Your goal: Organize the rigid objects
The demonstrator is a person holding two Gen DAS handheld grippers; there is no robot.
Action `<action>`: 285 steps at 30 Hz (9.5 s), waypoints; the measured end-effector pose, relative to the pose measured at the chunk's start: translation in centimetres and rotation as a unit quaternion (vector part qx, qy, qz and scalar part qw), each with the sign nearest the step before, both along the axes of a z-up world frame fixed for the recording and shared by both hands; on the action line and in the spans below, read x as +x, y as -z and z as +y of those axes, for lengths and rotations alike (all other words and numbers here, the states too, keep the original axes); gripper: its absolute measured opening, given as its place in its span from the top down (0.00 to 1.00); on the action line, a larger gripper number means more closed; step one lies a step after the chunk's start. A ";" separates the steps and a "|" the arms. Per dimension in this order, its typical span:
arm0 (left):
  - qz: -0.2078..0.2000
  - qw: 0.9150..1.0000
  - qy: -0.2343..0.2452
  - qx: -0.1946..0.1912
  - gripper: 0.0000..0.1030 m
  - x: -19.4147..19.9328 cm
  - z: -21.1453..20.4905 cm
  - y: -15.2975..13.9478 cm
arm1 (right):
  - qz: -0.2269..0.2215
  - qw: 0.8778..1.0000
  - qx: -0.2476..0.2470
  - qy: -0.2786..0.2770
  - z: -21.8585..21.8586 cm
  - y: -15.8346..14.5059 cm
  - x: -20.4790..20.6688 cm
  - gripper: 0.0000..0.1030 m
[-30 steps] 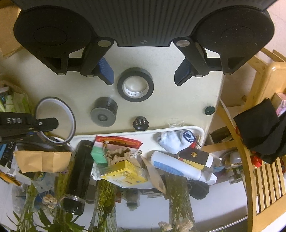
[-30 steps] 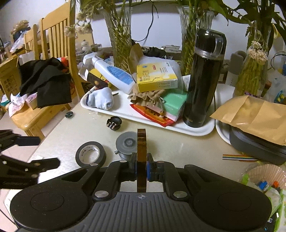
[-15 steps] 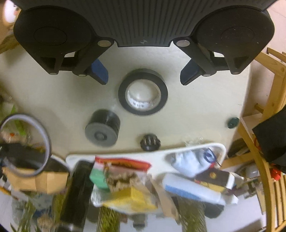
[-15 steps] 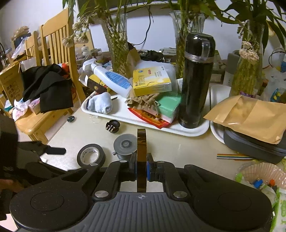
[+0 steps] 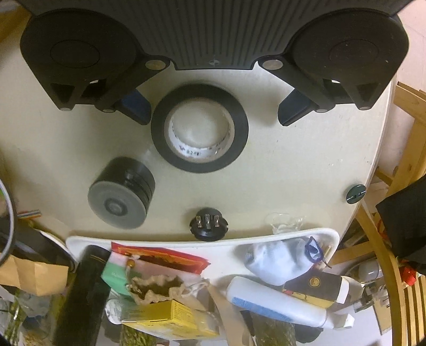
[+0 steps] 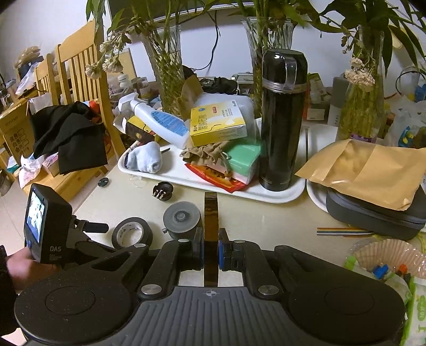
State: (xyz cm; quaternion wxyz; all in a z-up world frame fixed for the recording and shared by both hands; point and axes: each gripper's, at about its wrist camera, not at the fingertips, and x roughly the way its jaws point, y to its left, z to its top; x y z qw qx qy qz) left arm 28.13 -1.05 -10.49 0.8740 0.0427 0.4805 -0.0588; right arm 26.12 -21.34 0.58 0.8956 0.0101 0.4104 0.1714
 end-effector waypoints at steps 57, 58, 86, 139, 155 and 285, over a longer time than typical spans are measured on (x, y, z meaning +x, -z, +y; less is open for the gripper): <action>-0.053 0.998 0.006 -0.030 0.30 -4.2 -1.6 -9.7 | 0.024 1.000 -0.006 0.019 -0.5 0.1 -2.1 0.88; -0.055 0.998 0.006 -0.031 0.30 -4.5 -1.6 -10.0 | 0.024 1.000 -0.005 0.019 -0.6 0.0 -2.3 0.88; -0.067 0.995 0.057 -0.048 0.30 -16.0 -3.6 -13.0 | 0.018 1.000 0.019 0.007 -0.9 -3.5 -11.5 0.88; -0.071 0.996 0.048 -0.007 0.18 -22.0 -5.1 -13.2 | 0.063 0.997 0.046 -0.001 -0.1 -2.2 -18.0 0.88; -0.057 0.998 0.021 -0.034 0.18 -21.6 -4.1 -13.7 | 0.049 0.997 -0.047 0.027 0.8 -1.7 -17.6 0.07; -0.015 1.000 -0.002 -0.016 0.18 -6.9 0.9 -9.3 | 0.041 0.997 -0.051 0.041 2.0 3.1 0.1 0.00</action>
